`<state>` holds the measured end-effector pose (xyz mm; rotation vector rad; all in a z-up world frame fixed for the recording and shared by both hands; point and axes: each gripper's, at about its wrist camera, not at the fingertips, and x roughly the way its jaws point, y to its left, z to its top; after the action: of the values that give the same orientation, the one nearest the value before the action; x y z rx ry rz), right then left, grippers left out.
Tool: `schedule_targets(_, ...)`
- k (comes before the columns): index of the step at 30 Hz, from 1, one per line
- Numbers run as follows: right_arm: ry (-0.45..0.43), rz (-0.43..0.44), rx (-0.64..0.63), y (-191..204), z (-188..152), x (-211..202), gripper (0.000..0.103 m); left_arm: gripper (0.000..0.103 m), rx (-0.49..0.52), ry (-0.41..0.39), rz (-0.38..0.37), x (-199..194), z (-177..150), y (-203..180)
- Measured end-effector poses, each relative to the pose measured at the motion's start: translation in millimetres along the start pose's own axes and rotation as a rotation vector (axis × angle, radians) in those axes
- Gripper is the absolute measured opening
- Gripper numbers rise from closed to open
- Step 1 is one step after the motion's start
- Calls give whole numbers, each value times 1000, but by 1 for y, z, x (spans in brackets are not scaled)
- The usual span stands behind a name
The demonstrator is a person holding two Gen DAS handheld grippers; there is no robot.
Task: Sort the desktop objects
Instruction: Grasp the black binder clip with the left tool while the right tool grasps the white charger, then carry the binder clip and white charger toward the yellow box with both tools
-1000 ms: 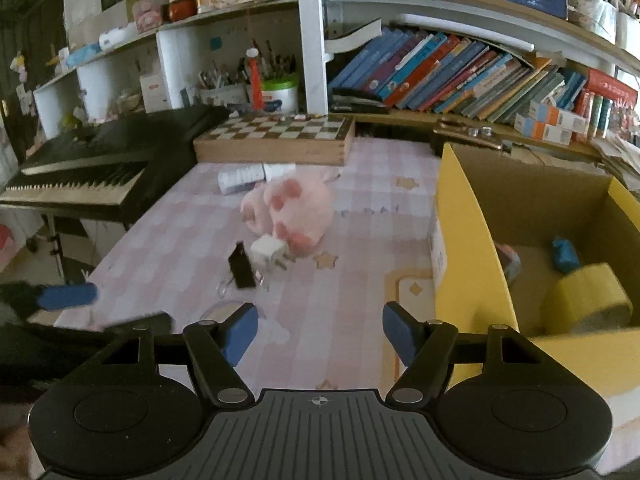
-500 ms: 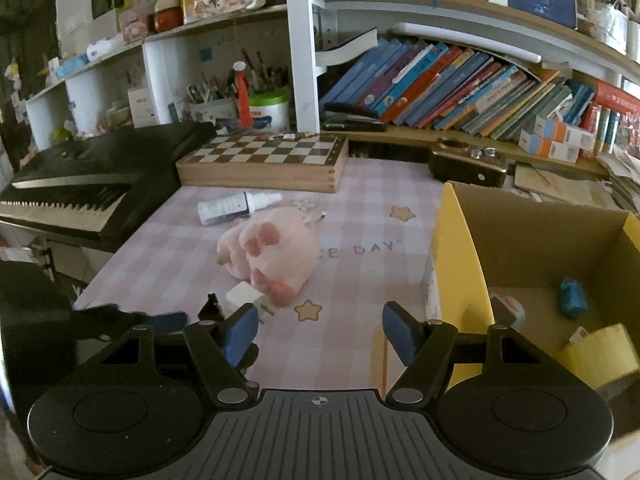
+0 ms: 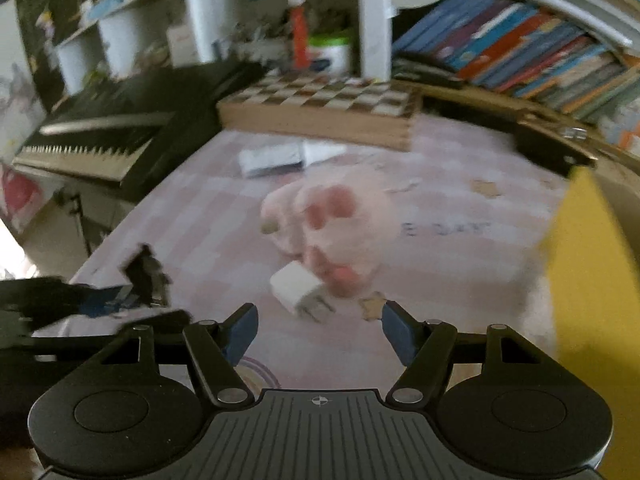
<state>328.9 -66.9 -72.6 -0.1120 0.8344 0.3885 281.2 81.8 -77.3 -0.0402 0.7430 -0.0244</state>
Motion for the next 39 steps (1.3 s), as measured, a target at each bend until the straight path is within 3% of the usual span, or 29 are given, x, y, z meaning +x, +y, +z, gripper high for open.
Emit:
schedule_targets(7, 31, -7, -23, 12, 5, 40, 67, 38, -45, -14, 22, -17, 4, 14)
schedule_targets(9, 31, -8, -21, 12, 5, 44, 58, 38, -52, -17, 23, -19, 6, 15)
schedule_targets(11, 14, -10, -38, 13, 6, 44, 37, 38, -54, -20, 18, -21, 7, 16)
schedule_targets(19, -7, 14, -47, 6, 6, 25, 37, 38, -54, -63, -36, -32, 20, 13)
schedule_targets(32, -130, 25, 20, -9, 6, -75, 37, 38, -37, -156, -171, -88, 31, 3)
schedule_targets(39, -143, -7, 86, -2, -19, -111, 37, 38, -16, -167, -234, -117, 14, -3)
